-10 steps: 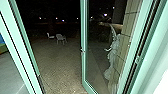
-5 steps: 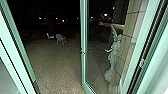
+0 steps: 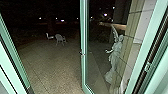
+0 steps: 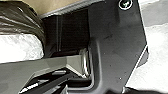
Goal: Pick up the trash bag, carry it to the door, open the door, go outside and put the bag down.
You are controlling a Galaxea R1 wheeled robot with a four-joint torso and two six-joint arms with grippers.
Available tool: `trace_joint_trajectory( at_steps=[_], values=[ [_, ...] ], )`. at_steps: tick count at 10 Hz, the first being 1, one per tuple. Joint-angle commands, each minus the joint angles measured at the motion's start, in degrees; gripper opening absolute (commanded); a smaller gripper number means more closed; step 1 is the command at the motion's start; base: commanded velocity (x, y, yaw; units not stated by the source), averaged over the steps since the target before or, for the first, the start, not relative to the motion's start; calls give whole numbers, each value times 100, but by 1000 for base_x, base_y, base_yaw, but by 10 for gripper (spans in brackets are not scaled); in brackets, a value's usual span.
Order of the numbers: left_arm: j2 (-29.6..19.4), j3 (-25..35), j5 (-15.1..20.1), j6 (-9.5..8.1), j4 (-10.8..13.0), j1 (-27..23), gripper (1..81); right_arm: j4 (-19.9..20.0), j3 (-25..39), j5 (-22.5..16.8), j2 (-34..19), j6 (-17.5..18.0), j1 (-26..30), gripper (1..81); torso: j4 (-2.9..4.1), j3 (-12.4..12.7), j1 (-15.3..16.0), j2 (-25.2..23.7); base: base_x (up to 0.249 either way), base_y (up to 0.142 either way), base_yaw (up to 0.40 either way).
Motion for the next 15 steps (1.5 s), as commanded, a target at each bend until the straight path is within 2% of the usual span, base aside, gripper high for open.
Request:
trace_joint_trajectory(
  at_steps=[1, 15],
  values=[
    [-13, -16, 326, 14, -12, -321, 10, 65, 24, -306, 31, -20, 187, 811, 0, 0, 0, 0, 110, 0, 0],
    [-22, -16, 317, 14, -3, -313, 10, 57, 32, -218, 75, -28, 117, 811, 0, 0, -7, -2, 96, 0, 0]
  ],
)
